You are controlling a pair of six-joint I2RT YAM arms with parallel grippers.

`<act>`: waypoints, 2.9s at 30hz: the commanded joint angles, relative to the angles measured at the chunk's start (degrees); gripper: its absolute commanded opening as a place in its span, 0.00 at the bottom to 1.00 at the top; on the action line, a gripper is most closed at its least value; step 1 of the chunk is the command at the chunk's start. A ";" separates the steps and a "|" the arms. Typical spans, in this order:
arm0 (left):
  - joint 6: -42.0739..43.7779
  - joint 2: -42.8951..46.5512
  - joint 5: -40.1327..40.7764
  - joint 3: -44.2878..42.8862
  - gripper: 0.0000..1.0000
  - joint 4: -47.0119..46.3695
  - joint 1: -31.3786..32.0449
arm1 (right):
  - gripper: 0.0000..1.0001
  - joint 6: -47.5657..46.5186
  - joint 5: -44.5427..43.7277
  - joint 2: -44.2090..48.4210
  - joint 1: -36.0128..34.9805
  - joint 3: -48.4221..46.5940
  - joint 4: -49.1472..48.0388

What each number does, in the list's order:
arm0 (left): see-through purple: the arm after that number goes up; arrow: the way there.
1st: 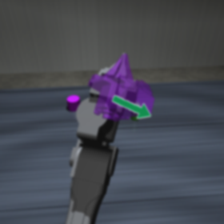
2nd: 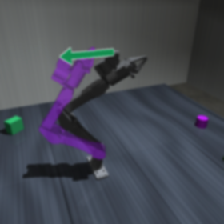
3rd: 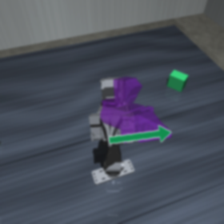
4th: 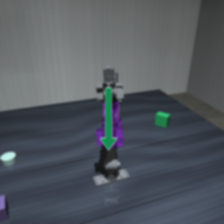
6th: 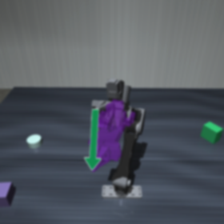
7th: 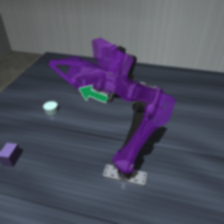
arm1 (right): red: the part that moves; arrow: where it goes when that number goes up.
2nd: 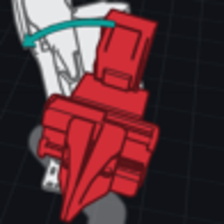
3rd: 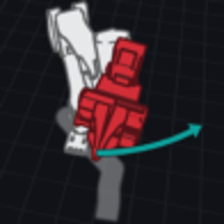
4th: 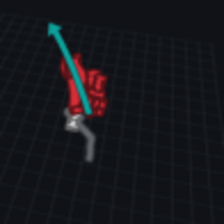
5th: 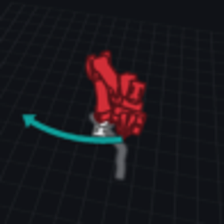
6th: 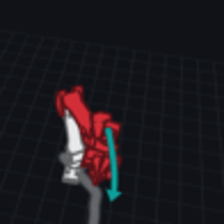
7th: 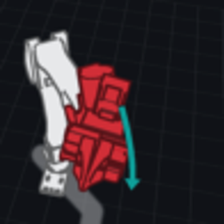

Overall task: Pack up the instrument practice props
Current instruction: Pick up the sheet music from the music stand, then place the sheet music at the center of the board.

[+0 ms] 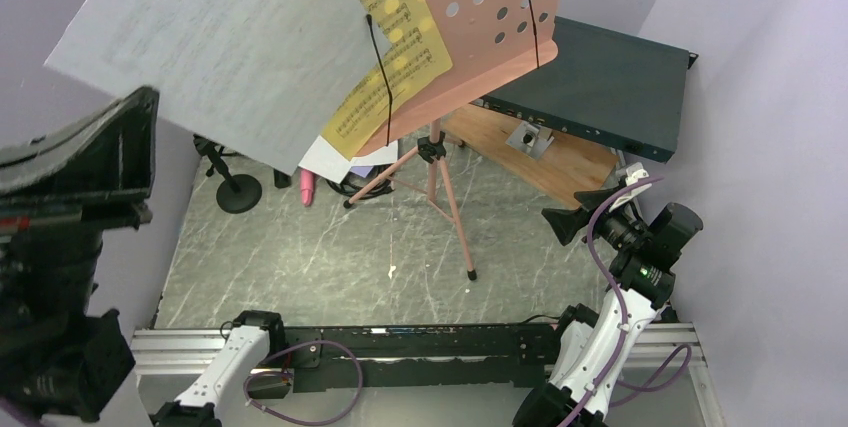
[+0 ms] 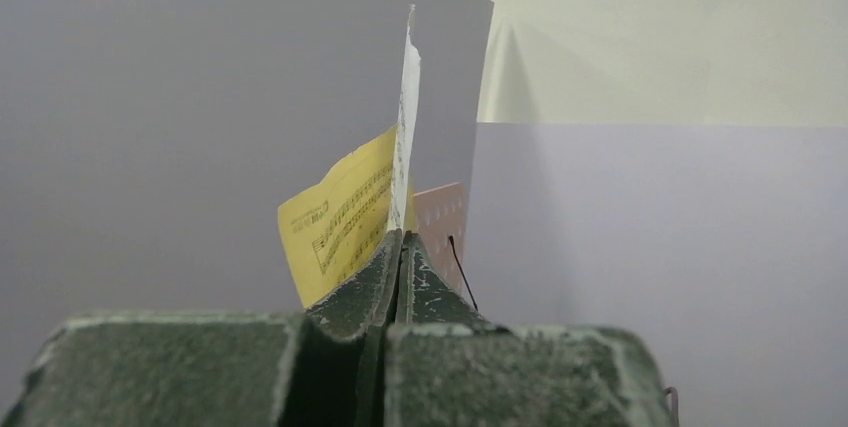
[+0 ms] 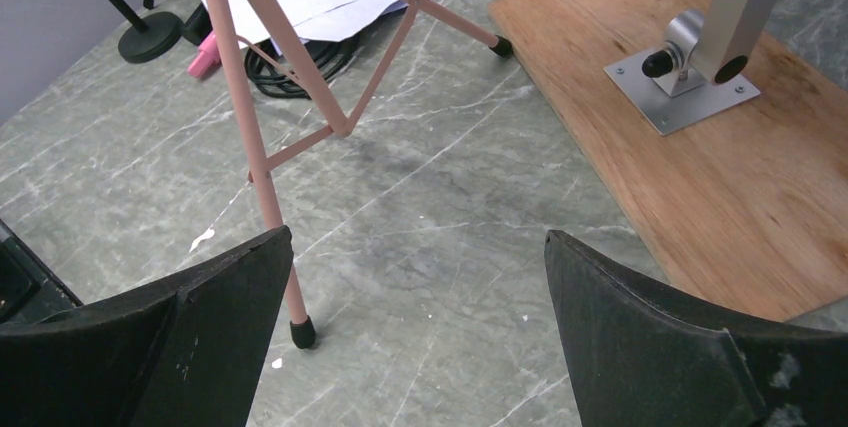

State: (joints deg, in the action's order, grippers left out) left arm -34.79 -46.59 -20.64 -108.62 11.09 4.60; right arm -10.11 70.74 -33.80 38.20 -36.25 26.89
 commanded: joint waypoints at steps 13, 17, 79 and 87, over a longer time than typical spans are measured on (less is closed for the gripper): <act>16.01 15.10 18.05 14.84 0.00 8.05 0.50 | 0.99 -1.32 -0.57 -0.82 -0.23 -0.22 -1.27; 18.78 18.01 22.75 19.69 0.00 10.58 0.91 | 0.99 -1.26 -0.69 -1.08 -0.23 -0.12 -1.39; 2.56 -27.59 -19.07 28.55 0.00 -9.10 -9.14 | 0.99 -3.34 -0.72 -0.12 -1.54 -1.10 0.79; 1.15 -30.03 -19.86 27.71 0.00 -7.94 -11.50 | 0.99 -3.60 -1.00 0.03 -1.54 -1.17 0.97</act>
State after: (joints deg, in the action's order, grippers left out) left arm -32.01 -75.16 -37.89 -78.89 3.88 -5.74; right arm -12.08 69.49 -34.37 36.93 -36.25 28.03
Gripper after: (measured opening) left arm 0.007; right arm 0.993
